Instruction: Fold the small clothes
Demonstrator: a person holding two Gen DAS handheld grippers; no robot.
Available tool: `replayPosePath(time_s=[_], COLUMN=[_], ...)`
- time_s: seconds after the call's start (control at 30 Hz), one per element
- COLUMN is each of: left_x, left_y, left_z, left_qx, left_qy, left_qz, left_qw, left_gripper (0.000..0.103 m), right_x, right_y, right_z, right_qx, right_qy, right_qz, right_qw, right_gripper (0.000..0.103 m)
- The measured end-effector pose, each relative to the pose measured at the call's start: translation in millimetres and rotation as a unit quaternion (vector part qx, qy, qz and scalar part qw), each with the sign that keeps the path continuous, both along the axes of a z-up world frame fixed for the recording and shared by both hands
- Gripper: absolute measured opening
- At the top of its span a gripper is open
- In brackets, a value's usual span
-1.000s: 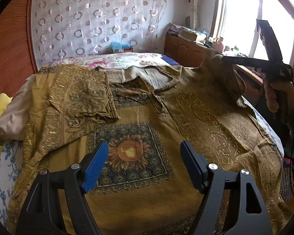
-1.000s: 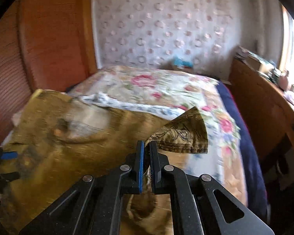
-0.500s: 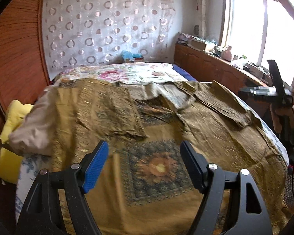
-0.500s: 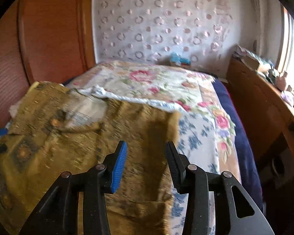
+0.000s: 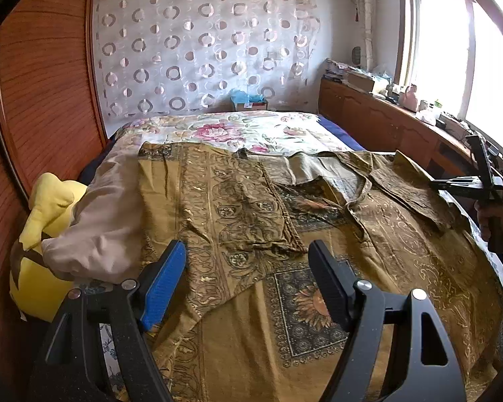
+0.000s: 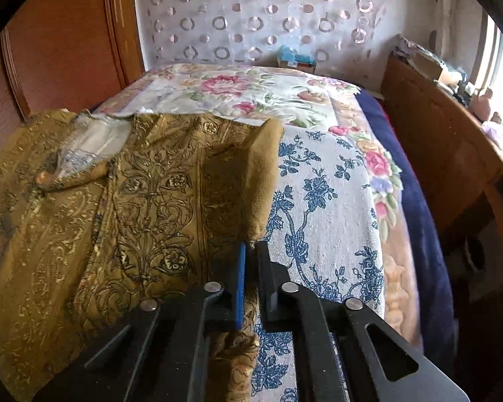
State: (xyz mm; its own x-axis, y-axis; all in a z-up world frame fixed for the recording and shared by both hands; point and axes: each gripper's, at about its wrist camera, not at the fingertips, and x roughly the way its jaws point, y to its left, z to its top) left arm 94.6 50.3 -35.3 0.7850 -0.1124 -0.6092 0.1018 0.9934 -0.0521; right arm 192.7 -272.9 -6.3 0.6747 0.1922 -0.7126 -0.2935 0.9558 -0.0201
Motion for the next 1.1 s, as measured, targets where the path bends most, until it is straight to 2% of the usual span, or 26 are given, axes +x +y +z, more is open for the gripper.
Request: replayPosePath(time_s=[0.17, 0.37, 0.43, 0.47, 0.5, 0.53, 0.77, 0.93, 1.1], left_x=[8, 30, 39, 43, 49, 52, 75, 90, 101], left_y=[7, 20, 23, 24, 26, 28, 46, 58, 64], left_z=[2, 6, 6, 5, 5, 5, 4, 1, -1], left_qx=[0.006, 0.023, 0.031, 0.033, 0.034, 0.035, 0.034, 0.035, 0.035], left_qy=[0.001, 0.006, 0.009, 0.012, 0.015, 0.018, 0.029, 0.037, 0.042], left_qz=[0.003, 0.01, 0.013, 0.014, 0.015, 0.016, 0.031, 0.037, 0.037], left_qw=[1.0, 0.9997, 0.9994, 0.9993, 0.9992, 0.9991, 0.9985, 0.998, 0.9978], left_gripper=[0.076, 0.076, 0.076, 0.076, 0.076, 0.076, 0.076, 0.076, 0.076], right_x=[0, 8, 13, 18, 25, 33, 76, 91, 99], right_y=[-22, -20, -16, -12, -8, -7, 11, 9, 0], right_z=[10, 13, 11, 9, 7, 2, -8, -11, -7], right_qx=[0.007, 0.03, 0.03, 0.031, 0.035, 0.035, 0.011, 0.014, 0.031], right_qy=[-0.025, -0.034, -0.035, -0.035, -0.035, -0.034, -0.015, 0.005, 0.017], right_qz=[-0.05, -0.046, -0.041, -0.036, -0.027, -0.021, -0.001, 0.01, 0.031], right_qw=[0.998, 0.998, 0.998, 0.998, 0.998, 0.999, 1.0, 1.0, 0.999], right_gripper=[0.001, 0.001, 0.017, 0.035, 0.043, 0.043, 0.043, 0.042, 0.008])
